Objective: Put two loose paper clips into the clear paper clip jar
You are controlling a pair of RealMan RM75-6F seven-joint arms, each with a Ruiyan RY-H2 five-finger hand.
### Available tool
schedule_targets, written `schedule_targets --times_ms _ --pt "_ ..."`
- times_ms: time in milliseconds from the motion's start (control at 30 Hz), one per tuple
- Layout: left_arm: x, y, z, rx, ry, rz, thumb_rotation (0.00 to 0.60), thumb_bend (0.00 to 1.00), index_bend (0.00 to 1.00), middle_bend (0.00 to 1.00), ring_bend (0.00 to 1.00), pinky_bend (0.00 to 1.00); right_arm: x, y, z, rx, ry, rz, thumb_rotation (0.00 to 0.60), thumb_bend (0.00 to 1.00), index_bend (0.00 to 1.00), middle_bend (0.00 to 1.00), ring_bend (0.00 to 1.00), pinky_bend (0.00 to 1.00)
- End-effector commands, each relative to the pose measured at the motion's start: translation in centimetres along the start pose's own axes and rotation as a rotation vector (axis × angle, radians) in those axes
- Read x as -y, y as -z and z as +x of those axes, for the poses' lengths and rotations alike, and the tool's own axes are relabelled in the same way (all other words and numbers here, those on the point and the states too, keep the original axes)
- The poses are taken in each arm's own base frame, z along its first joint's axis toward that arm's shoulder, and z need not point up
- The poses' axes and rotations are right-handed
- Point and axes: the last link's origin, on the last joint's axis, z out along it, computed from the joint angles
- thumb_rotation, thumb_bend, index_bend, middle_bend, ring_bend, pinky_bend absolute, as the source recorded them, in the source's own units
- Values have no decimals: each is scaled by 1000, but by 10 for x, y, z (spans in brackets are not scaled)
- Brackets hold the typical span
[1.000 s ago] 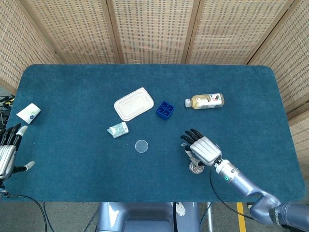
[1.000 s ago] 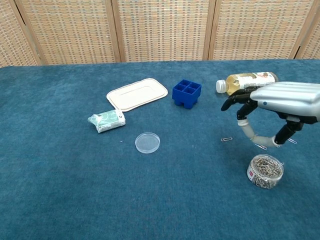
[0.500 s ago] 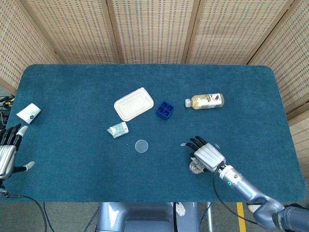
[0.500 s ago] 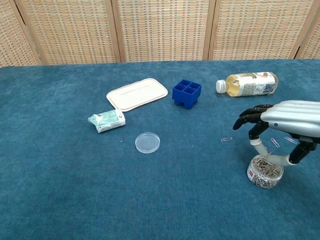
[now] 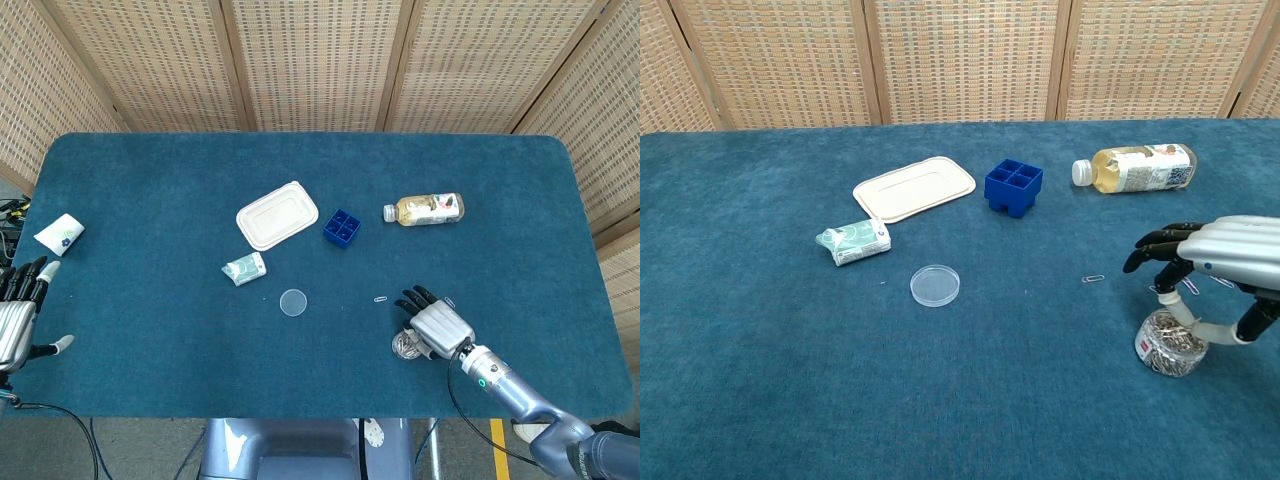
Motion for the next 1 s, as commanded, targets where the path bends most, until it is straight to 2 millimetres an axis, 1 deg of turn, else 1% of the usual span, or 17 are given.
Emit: schedule_targets --times_ms 33,133,233,333,567,733,833,1000 --pt "1 0 0 0 -1 1 600 112 0 0 0 0 2 1 0 -3 4 5 600 395 648 127 0 0" --pt "1 0 0 0 0 1 600 112 0 0 0 0 3 1 0 -7 9 9 600 372 628 127 0 0" --pt "1 0 0 -2 0 1 600 112 0 0 0 0 4 1 1 -15 5 9 600 265 545 127 0 0" --pt "1 0 0 0 0 1 600 112 0 0 0 0 6 1 3 -25 2 13 600 220 520 127 0 0" --pt "1 0 1 -1 2 0 600 112 0 0 0 0 8 1 11 -56 -4 14 600 214 514 127 0 0" --pt "1 0 1 -2 4 0 600 112 0 0 0 0 8 0 29 -112 -18 13 600 214 514 127 0 0" --pt "2 0 2 -4 7 1 600 112 0 0 0 0 7 -6 43 -148 -29 2 600 214 514 127 0 0" --pt "2 0 3 -3 8 1 600 112 0 0 0 0 5 -23 56 -149 -57 -26 600 216 514 127 0 0"
